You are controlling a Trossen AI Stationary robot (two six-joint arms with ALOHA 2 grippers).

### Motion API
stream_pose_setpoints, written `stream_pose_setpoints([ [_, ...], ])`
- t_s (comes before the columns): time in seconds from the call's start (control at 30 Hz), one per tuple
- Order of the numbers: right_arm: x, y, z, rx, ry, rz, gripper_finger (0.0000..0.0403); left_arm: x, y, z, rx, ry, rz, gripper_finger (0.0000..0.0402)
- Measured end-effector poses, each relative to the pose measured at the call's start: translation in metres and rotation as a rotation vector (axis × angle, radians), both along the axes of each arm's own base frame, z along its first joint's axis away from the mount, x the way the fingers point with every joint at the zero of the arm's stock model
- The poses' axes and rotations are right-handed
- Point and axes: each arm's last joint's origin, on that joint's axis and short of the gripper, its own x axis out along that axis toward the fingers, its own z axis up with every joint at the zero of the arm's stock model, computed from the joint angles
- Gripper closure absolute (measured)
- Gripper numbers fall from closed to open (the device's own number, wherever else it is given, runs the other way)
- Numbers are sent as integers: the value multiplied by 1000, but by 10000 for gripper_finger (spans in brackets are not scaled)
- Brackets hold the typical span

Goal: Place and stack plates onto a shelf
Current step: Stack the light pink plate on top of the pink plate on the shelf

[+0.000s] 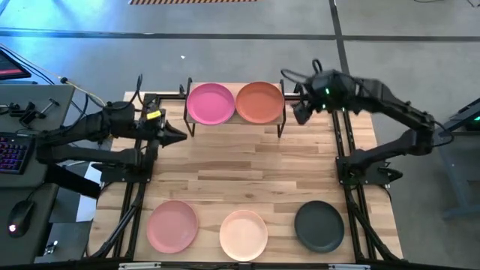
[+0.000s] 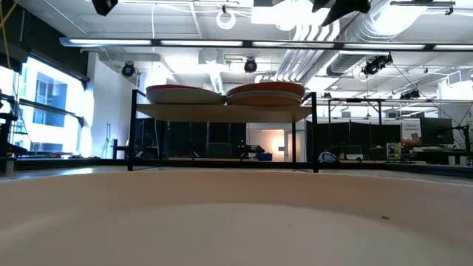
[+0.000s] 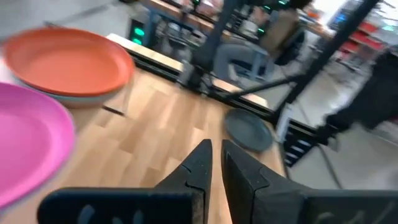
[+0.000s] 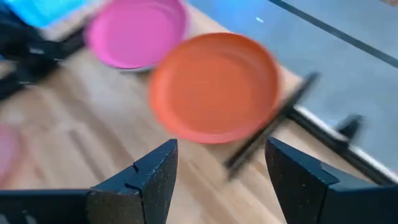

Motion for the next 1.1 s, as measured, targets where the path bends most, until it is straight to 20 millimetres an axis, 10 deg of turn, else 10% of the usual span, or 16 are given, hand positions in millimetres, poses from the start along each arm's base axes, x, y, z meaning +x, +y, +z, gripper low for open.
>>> stream_pose_setpoints([
  [0.43, 20, 60, -103, -118, -649, 372, 180, 21, -9, -19, 97, -214, 120, 364],
  [0.83, 21, 62, -94, -164, -686, 358, 180, 22, -7, -21, 80, -127, 137, 288],
  [1.1, 20, 61, -92, -167, -684, 326, 180, 46, -35, -15, -13, 254, -238, 196],
])
